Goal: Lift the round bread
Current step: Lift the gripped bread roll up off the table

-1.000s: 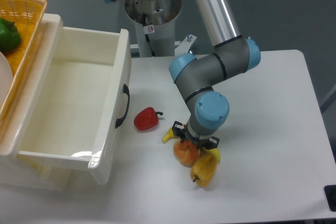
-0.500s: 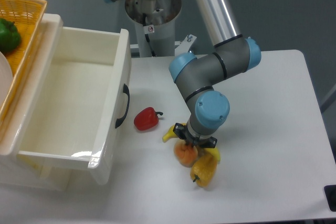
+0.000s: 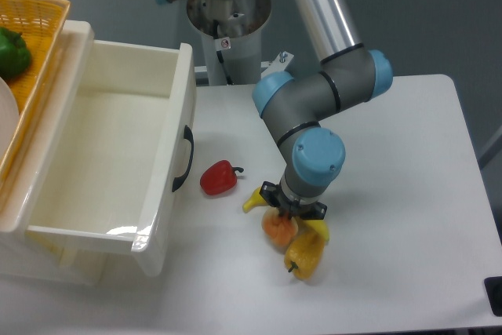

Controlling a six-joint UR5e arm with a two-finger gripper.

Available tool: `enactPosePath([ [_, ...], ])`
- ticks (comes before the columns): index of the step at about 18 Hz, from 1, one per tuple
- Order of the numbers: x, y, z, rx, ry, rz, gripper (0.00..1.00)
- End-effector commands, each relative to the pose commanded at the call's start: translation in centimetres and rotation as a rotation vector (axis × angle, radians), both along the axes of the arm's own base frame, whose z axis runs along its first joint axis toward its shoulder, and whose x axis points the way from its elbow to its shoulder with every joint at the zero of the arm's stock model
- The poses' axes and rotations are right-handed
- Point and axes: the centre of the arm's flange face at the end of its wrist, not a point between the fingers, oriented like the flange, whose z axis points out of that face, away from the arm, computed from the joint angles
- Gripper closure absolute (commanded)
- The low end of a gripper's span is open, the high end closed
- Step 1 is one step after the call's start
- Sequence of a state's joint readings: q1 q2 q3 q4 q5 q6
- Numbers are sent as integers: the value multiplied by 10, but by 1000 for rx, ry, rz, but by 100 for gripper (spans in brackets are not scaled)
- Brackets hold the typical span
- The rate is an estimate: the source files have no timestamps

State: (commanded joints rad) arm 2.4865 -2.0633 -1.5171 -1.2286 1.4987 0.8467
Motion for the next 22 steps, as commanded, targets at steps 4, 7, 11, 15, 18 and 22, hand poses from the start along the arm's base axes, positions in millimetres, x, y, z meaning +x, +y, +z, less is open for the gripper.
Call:
enactPosePath([
  [4,3,-3,23,29,24,-79,88],
  [7,10,-8,44,42,32,-82,88],
  [11,28,-11,76,79,33,-176,88],
  [15,42,-18,96,103,9,-245,88],
  [18,50,-29,110,100,-13,-332,88],
  [22,46,-36,118,106,-4,-333,88],
])
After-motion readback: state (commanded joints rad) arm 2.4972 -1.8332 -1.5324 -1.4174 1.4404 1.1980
